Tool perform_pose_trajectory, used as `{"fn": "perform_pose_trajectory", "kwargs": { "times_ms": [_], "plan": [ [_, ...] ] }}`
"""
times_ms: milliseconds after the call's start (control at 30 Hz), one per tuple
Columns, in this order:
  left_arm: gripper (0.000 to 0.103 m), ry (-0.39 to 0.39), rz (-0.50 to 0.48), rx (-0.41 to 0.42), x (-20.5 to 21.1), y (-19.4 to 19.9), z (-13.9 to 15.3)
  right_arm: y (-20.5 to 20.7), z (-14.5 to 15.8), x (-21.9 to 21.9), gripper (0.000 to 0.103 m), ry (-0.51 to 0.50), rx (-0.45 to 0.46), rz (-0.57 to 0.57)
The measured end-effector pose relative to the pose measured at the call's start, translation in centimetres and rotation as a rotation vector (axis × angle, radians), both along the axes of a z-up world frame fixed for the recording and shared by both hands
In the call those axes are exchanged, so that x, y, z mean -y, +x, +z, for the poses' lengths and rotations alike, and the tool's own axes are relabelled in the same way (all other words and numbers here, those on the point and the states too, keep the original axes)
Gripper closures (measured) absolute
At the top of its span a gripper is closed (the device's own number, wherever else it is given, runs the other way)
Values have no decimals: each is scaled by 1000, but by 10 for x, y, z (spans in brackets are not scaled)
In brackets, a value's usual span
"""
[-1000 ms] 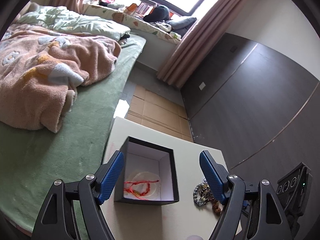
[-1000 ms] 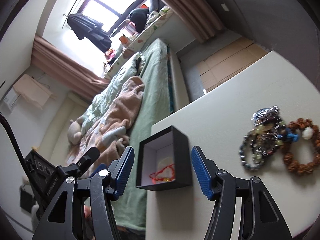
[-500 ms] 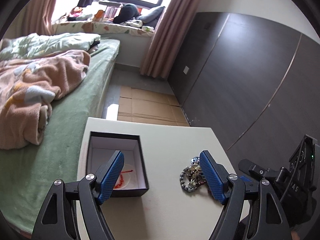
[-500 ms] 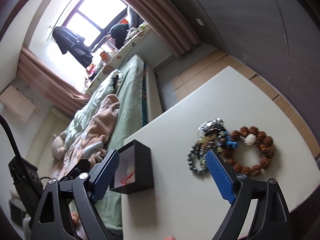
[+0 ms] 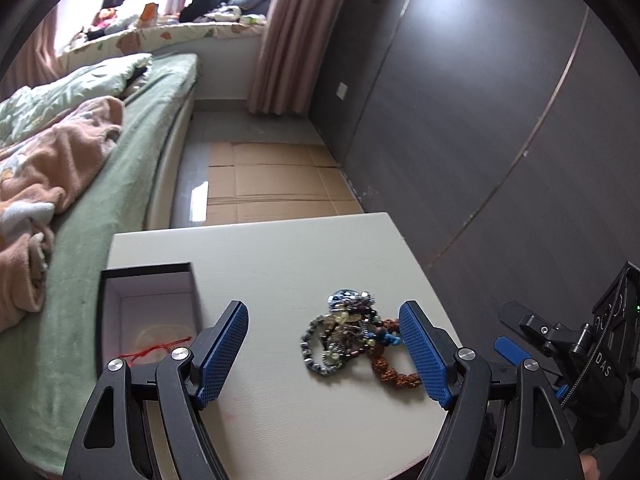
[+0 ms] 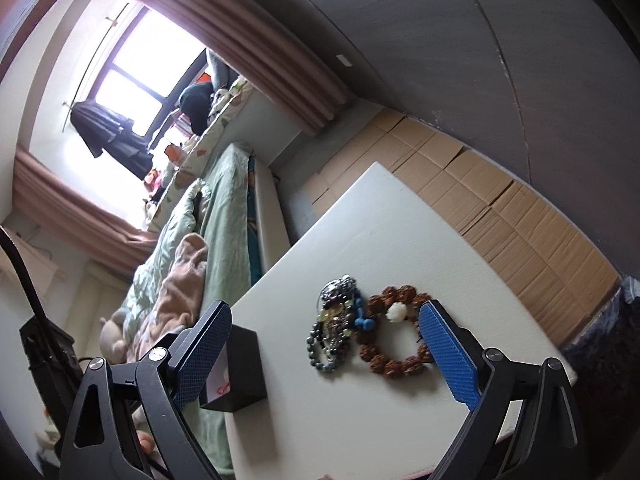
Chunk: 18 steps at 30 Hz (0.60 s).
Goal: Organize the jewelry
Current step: 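Grasp the dark beaded bracelet from the jewelry pile with the left gripper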
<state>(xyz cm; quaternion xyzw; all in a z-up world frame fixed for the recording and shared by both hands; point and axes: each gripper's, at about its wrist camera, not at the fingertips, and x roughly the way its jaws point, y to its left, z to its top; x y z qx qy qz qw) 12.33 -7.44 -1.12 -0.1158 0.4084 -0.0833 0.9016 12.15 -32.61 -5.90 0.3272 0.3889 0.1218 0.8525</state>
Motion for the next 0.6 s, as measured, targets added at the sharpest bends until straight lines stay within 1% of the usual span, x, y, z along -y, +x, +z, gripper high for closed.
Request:
{"fn": "perform_pose_trajectory", "kwargs": {
  "times_ms": [100,167,200,267,333,367,467,533,567,600],
  "plan": [
    [25,-5,-31,-3,7,5,-10,0,-4,7,8,0,-17,-10],
    [30,-25,-28,-9,7,7,-19,0,-8,10,8,5,-38,-12],
    [31,-38,-32,-28,7,10,-25,0,-10,12,8,8,-45,-11],
    [41,-60,-45,-65,7,14,-37,0,-14,15,8,24,-63,-14],
    [47,-63,-46,-87,9,17,-45,1,-17,18,8,31,-76,-22],
    [49,-68,-52,-94,11,19,-50,1,-18,19,9,30,-85,-30],
    [51,-82,-79,-125,19,25,-62,3,-22,20,12,6,-113,-48],
    [51,-69,-106,-137,26,28,-68,6,-26,21,13,0,-135,-59],
    [55,-49,-123,-139,32,30,-72,8,-29,22,13,-6,-157,-69],
    [57,-26,-142,-138,39,32,-76,10,-31,23,16,-15,-173,-76]
  ]
}}
